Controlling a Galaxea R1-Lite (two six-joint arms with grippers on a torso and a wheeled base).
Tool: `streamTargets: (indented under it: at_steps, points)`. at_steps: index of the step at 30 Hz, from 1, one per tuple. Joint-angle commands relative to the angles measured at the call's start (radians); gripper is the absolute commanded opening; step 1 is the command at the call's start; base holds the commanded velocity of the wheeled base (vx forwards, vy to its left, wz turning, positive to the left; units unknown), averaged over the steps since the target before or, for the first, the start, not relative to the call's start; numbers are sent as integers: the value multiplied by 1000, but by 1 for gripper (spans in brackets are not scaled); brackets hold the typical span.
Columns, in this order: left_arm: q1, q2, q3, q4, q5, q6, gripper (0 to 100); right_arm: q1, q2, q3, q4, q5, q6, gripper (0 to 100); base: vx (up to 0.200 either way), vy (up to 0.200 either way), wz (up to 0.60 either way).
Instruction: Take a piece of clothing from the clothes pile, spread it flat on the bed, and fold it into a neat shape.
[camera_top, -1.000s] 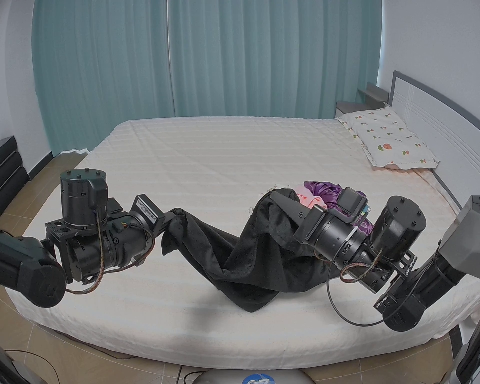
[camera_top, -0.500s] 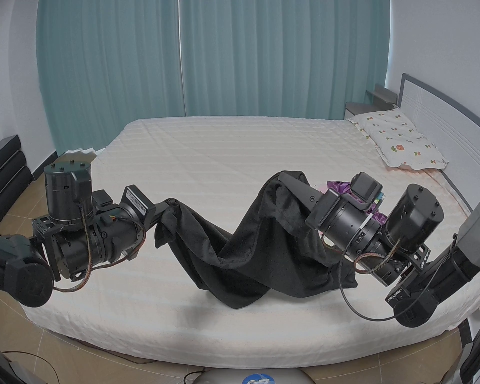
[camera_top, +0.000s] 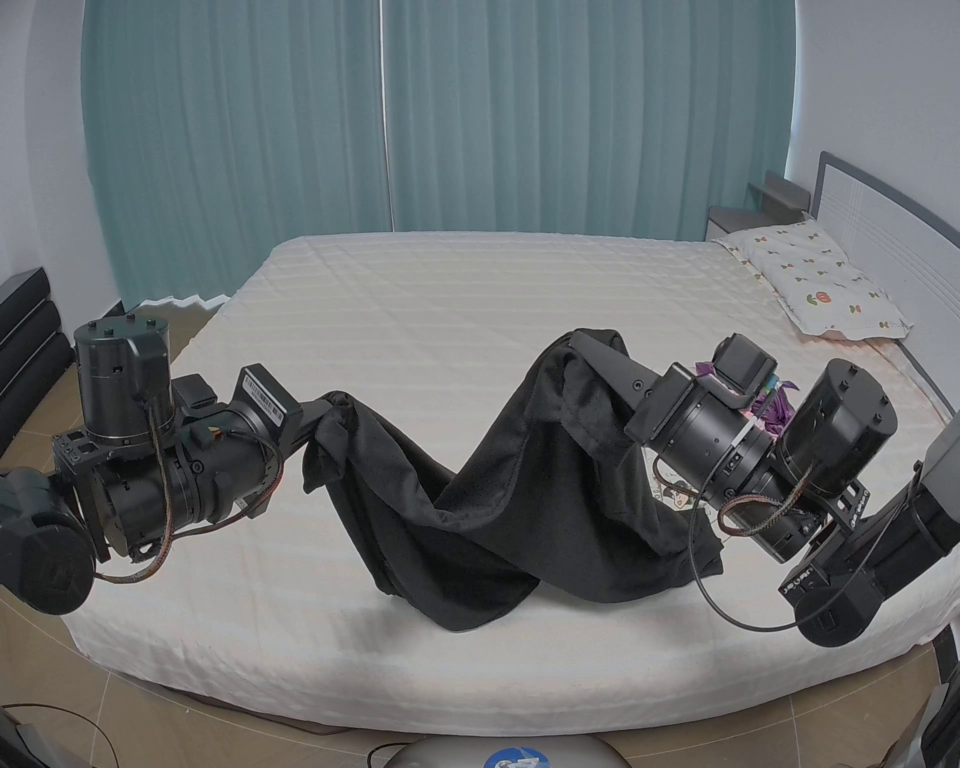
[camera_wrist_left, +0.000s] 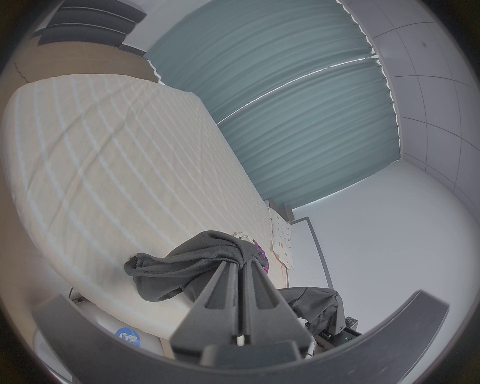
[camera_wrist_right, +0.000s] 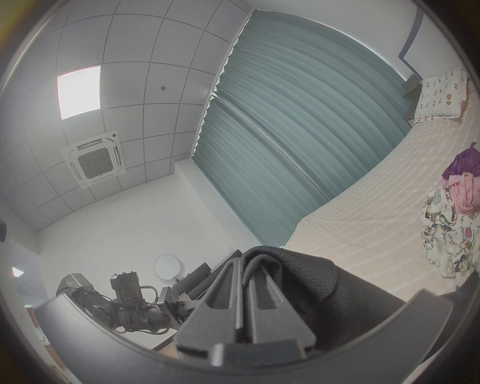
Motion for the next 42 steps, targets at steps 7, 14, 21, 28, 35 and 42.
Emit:
streamTargets:
  at_steps: [7,14,21,28,35,42]
  points:
    - [-2,31,4,-1,0,1,0,-67,39,21,-10,1,12,0,0,86,0]
    - [-12,65,17,1,-1,1,0,-75,16,106,-15,0,15,0,-57,0,0]
    - [-28,38,14,61,-1,18,0,-56,-65,216,-15,0,21,0,-200,0,0]
    - [-81,-33,17,96,-1,25,0,50,-229,373,-15,-10,30,0,-200,0,0]
    - [-109,-179,3,162,3,35,0,120,-467,388,54,-14,21,0,-57,0,0]
    - [-97,-292,-40,176,13,35,0,21,-642,92,376,-5,30,0,0,0,0]
